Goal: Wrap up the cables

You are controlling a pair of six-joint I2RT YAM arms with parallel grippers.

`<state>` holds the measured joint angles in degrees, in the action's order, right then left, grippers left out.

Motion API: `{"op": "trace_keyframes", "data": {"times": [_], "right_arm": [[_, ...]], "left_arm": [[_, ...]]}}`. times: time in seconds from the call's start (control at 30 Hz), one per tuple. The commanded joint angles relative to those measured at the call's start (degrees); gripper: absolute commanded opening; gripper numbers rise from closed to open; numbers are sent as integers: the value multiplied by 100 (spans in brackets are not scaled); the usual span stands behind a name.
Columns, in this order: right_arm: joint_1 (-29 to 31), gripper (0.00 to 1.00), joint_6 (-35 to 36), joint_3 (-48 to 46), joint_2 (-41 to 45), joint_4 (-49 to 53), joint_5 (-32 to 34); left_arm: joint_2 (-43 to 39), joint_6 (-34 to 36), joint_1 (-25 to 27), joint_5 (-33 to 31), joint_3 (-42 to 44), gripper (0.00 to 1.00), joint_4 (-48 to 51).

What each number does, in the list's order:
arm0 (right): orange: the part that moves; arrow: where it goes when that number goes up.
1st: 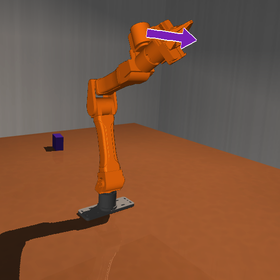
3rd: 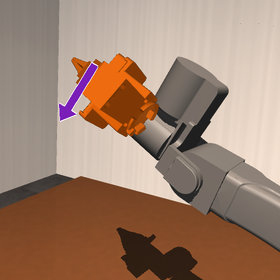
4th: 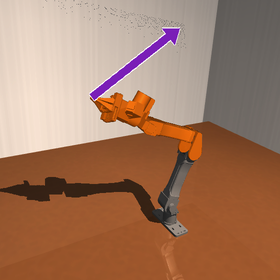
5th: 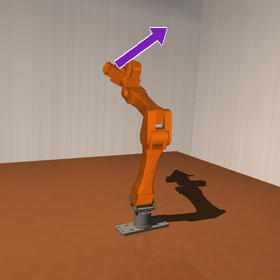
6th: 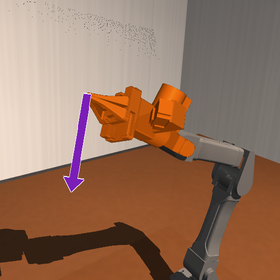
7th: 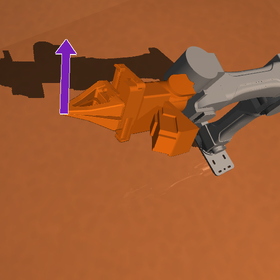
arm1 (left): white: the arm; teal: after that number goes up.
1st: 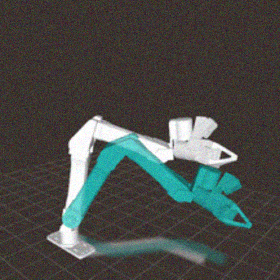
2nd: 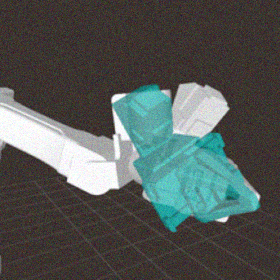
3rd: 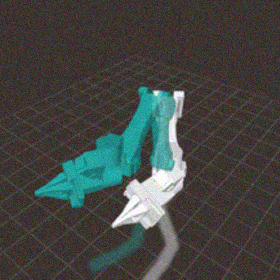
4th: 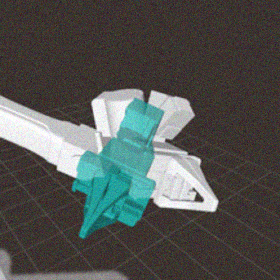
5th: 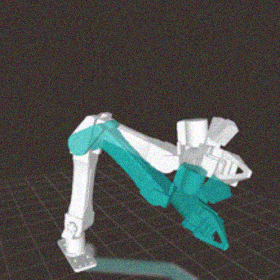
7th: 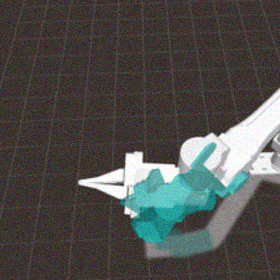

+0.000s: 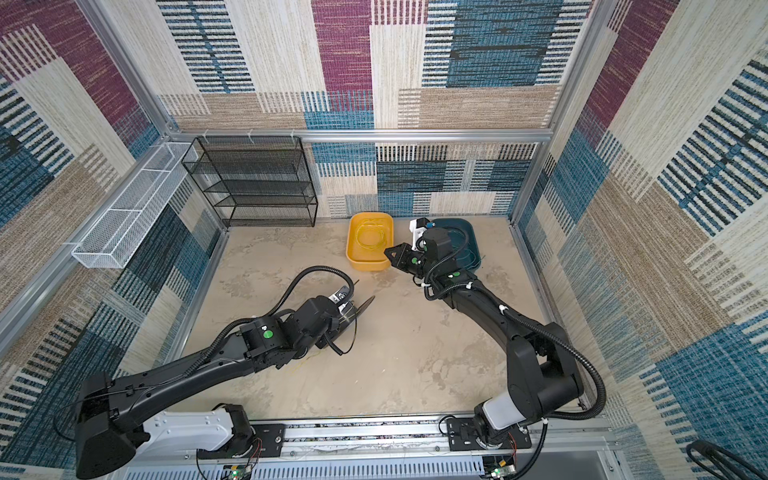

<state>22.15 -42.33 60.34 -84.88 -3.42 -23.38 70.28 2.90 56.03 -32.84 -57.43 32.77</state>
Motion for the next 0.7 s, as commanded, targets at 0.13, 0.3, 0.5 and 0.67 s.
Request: {"op": "trace_keyframes", "data": {"times": [0.13, 0.3, 0.5, 0.67], "right_arm": [[208, 16, 932, -581, 1036, 288, 636], [1282, 20, 1889, -1217, 2352, 530, 1944], [3595, 34, 2850, -1616, 3161, 356, 3281], [5196, 37, 3676, -1566, 2959, 234, 4536]], "left_arm": [[723, -1170, -465, 522, -1080, 0, 710], [1244, -1361, -761, 1176, -1683, 0, 979], [1663, -1484, -924, 1473, -2118, 0, 1187], [1913, -1498, -969, 1618, -2424, 0, 1387]]}}
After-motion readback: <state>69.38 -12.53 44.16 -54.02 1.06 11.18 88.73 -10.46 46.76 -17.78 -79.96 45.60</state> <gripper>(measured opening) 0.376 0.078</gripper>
